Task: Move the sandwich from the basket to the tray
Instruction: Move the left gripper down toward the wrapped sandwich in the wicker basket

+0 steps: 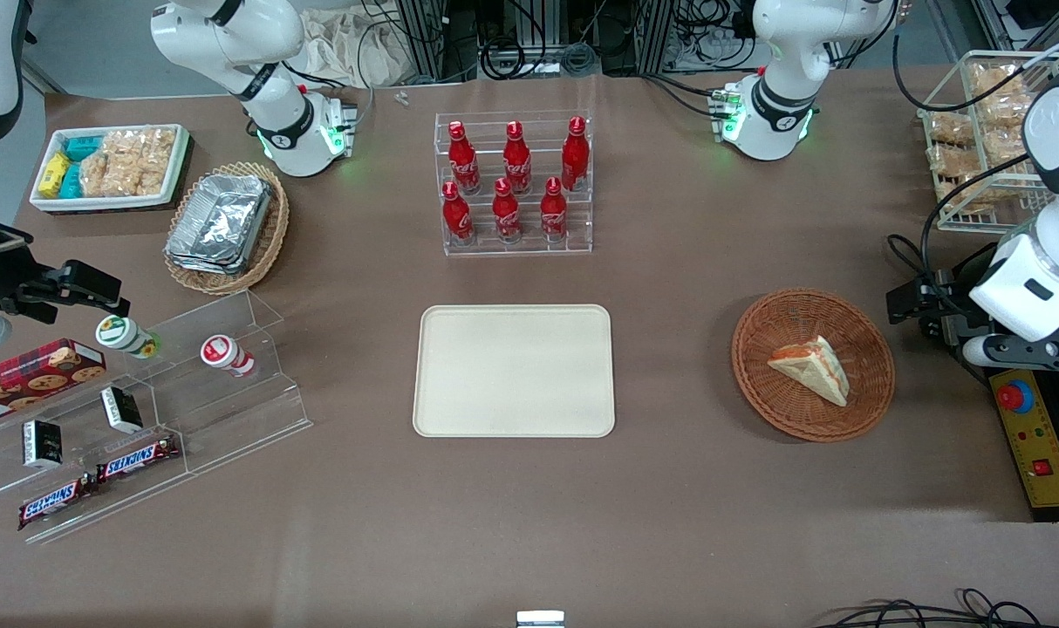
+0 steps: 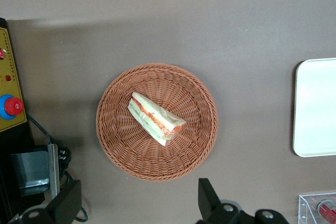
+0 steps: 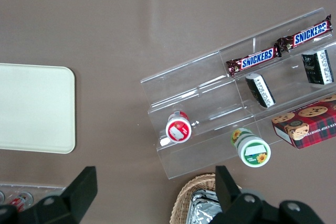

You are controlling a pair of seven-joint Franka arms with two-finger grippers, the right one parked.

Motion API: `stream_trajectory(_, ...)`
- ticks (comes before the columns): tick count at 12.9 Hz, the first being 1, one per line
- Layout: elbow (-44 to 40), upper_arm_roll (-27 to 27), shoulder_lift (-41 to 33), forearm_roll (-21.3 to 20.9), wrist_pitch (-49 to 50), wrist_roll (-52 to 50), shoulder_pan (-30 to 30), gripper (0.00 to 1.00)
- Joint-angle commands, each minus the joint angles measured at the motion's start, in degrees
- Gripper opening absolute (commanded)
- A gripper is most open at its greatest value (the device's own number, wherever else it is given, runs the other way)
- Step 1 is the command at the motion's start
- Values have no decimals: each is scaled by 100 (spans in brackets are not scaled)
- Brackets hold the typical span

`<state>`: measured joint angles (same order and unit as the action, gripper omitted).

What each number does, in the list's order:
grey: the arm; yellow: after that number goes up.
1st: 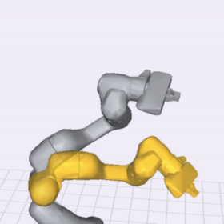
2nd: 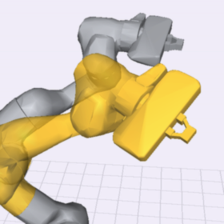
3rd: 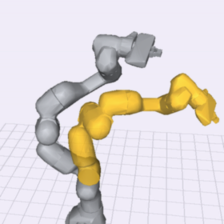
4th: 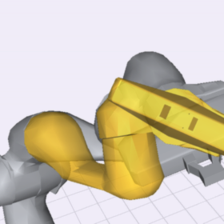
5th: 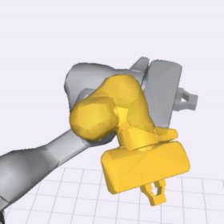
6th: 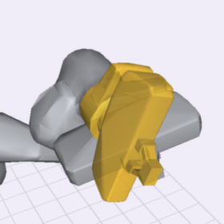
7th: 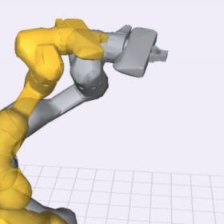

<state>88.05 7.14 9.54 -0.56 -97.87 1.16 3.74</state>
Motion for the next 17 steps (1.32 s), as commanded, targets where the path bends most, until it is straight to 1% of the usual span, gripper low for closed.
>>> stream_trajectory(1, -105, -19, 66, -5, 190, 25, -14, 100)
stream_trajectory(6, -121, -10, 92, -5, 181, -414, -23, 100)
stream_trajectory(8, -60, -10, 189, -32, 172, -1122, -40, 100)
stream_trajectory(10, 228, -2, 163, -320, 94, -1748, -57, 100)
stream_trajectory(11, 361, -2, 145, -331, 6, -2090, -49, 100)
stream_trajectory(12, 519, -10, 154, -305, -186, -2528, -14, 100)
stream_trajectory(15, 1414, -10, 127, -339, -1301, -3583, -14, 100)
stream_trajectory(17, 1924, -19, 189, -339, -2039, -4017, -14, 100)
